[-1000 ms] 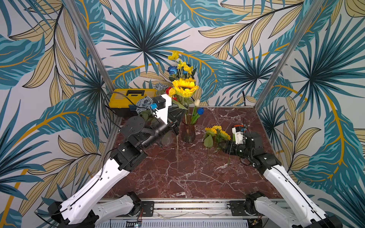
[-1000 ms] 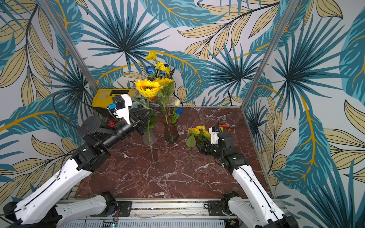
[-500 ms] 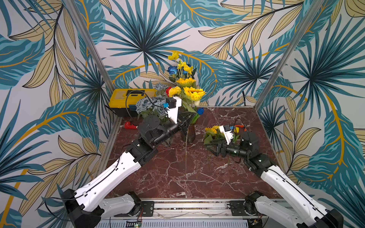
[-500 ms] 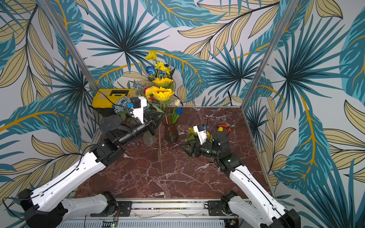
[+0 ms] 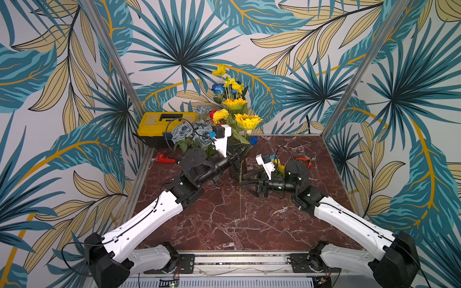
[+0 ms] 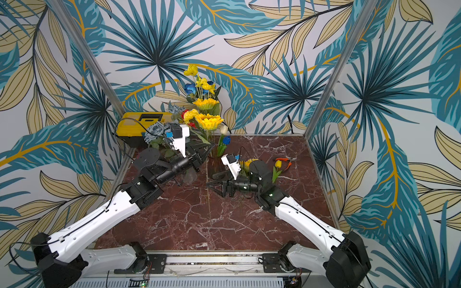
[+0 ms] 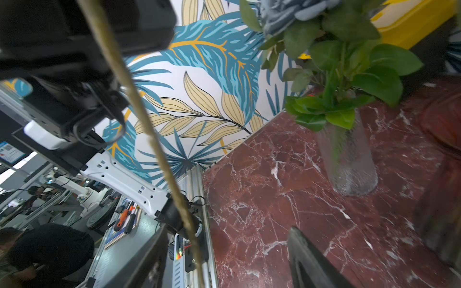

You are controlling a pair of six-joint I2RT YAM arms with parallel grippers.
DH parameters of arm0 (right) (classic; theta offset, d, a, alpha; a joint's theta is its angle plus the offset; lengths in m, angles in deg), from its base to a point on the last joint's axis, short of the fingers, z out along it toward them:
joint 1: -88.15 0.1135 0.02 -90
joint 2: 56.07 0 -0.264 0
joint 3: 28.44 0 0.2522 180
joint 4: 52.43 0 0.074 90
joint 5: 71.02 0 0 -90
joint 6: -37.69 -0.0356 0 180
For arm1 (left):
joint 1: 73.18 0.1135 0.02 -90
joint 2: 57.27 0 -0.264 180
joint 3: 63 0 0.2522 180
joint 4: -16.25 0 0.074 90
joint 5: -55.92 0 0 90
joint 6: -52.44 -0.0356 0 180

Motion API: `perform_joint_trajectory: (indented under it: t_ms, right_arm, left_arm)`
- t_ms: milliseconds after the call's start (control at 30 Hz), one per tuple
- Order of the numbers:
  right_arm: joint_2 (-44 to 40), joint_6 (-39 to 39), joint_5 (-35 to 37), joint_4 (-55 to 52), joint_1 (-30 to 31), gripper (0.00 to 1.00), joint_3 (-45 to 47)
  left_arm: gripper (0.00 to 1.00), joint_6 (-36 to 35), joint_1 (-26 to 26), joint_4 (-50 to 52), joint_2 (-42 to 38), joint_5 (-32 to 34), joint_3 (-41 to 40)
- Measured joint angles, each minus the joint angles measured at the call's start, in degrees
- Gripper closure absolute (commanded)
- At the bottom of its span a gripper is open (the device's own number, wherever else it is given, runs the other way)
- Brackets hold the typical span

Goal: Pick out yellow flowers from the vase
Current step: Place the flower at the center of the board.

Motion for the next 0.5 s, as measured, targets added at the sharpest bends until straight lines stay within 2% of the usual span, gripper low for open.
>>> perform_joint_trajectory:
  t_ms: [133, 500]
  right_arm:
    - [1.79, 0.39, -0.46, 0.68, 1.33, 0.49, -1.51]
    - [3.67, 0.0, 0.7, 0.72, 1.64, 0.79, -1.84]
  left_arm:
    - [1.0, 0.33, 0.0, -0.31, 0.04, 0.13, -0.24]
    - [1.0, 0.37, 0.0, -0.72, 0.04, 0.13, -0.24]
